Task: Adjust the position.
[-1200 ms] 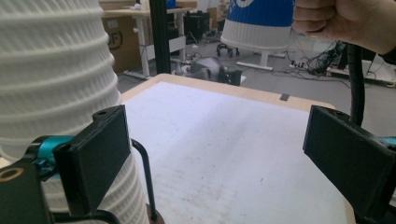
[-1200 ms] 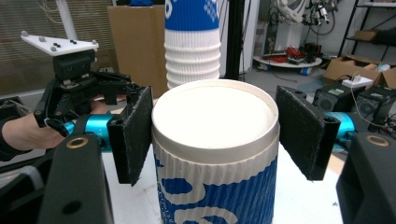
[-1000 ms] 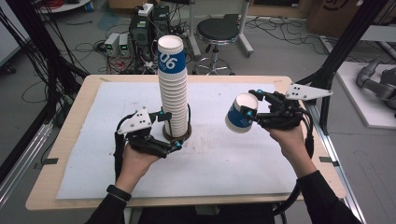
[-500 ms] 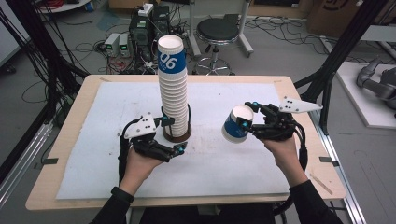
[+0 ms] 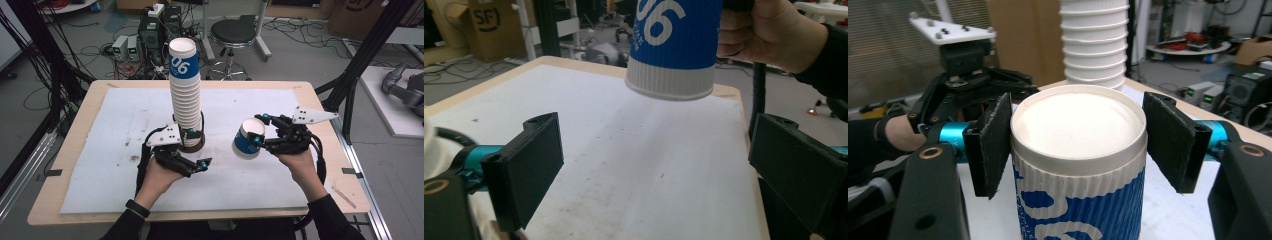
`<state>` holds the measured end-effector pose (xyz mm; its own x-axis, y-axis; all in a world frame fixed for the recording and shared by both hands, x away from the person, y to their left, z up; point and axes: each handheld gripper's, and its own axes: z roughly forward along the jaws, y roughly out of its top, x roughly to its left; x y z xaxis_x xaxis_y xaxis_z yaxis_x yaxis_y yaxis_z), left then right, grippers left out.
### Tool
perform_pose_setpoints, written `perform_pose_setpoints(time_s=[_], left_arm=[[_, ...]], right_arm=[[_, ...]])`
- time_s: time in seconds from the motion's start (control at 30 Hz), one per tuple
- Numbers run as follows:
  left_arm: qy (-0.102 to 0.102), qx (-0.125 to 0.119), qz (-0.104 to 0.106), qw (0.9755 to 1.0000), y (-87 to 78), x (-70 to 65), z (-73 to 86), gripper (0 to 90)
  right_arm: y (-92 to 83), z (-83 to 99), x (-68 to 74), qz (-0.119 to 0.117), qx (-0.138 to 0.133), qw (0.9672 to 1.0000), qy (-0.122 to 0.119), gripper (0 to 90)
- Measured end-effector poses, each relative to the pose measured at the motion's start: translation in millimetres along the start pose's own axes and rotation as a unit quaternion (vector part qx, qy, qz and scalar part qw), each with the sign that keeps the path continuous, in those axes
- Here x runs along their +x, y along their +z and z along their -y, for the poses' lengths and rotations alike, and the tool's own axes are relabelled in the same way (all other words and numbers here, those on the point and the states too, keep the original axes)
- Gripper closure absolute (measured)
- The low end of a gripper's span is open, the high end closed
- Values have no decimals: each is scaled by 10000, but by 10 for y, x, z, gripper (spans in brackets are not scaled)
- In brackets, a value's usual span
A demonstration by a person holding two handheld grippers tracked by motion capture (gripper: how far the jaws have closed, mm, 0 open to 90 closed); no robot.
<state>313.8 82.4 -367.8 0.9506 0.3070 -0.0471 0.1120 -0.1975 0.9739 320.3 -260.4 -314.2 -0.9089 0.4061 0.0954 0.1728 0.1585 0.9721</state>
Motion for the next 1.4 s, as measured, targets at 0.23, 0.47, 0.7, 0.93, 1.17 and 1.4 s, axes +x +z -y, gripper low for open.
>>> perform_pose_setpoints(time_s=[0.23,0.47,0.7,0.93,1.17,1.4], left_arm=[[15,101,300,9995,168,-48,-27,74],[14,162,589,9981,325,-94,-48,74],[18,144,738,9972,477,-156,-45,74],[31,224,800,9965,569,-181,-26,74],[-51,278,754,9968,619,-174,-10,93],[-20,237,831,9963,613,-172,-13,183]], right_arm=[[67,8,58,-320,49,9995,5,317],[123,25,111,-515,129,9986,2,317],[198,33,166,-715,168,9973,-7,317],[267,44,211,-890,232,9958,24,316],[278,43,226,-949,221,9952,74,317],[282,46,220,-945,222,9953,40,317]])
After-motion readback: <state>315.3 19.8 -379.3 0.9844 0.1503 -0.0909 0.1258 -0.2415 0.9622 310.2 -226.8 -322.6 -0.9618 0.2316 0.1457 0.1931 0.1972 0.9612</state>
